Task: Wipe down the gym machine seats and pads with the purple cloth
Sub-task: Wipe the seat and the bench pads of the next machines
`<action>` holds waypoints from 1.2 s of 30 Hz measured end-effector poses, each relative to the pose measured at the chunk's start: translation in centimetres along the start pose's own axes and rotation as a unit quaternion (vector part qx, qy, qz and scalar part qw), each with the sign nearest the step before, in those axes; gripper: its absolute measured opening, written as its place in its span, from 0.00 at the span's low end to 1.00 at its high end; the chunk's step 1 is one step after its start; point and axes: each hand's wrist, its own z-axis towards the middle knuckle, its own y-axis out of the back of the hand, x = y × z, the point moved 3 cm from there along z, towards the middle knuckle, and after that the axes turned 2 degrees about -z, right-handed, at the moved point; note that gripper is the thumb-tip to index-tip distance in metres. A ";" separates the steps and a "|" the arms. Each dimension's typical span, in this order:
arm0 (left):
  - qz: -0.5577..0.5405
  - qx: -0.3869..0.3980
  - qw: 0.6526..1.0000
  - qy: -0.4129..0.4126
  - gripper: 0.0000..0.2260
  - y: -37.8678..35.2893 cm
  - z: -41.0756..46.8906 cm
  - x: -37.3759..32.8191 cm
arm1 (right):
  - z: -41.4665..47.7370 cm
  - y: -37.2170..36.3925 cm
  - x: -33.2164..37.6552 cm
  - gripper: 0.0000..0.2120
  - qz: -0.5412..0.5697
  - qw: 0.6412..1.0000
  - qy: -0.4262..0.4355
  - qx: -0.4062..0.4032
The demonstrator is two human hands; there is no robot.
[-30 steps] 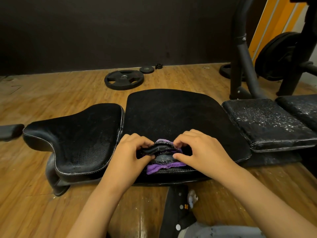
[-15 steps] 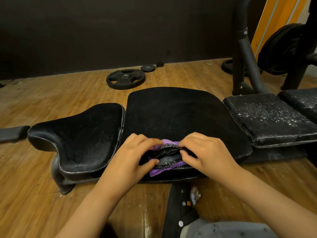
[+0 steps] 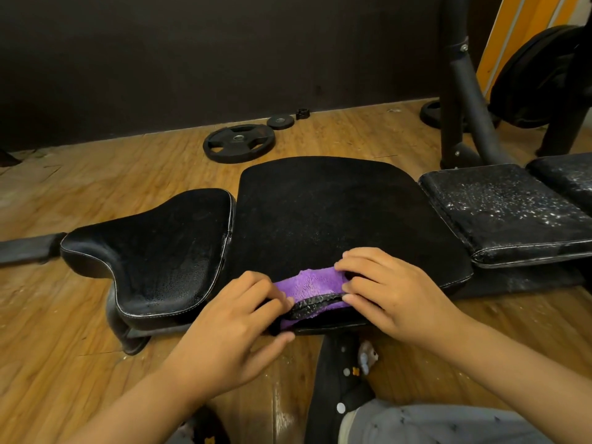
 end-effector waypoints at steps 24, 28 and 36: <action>0.124 -0.153 0.980 -0.021 0.09 2.7 1.1 0.4 | 2.6 2.3 2.4 0.03 0.371 0.885 -0.264 -0.101; 0.138 -0.183 0.973 -0.023 0.06 3.5 1.4 0.2 | 2.7 2.2 3.2 0.04 0.402 0.861 -0.269 -0.154; -0.160 -0.294 0.921 0.200 0.05 4.7 2.3 0.6 | 4.3 0.1 3.8 0.10 0.744 0.530 -0.390 -0.118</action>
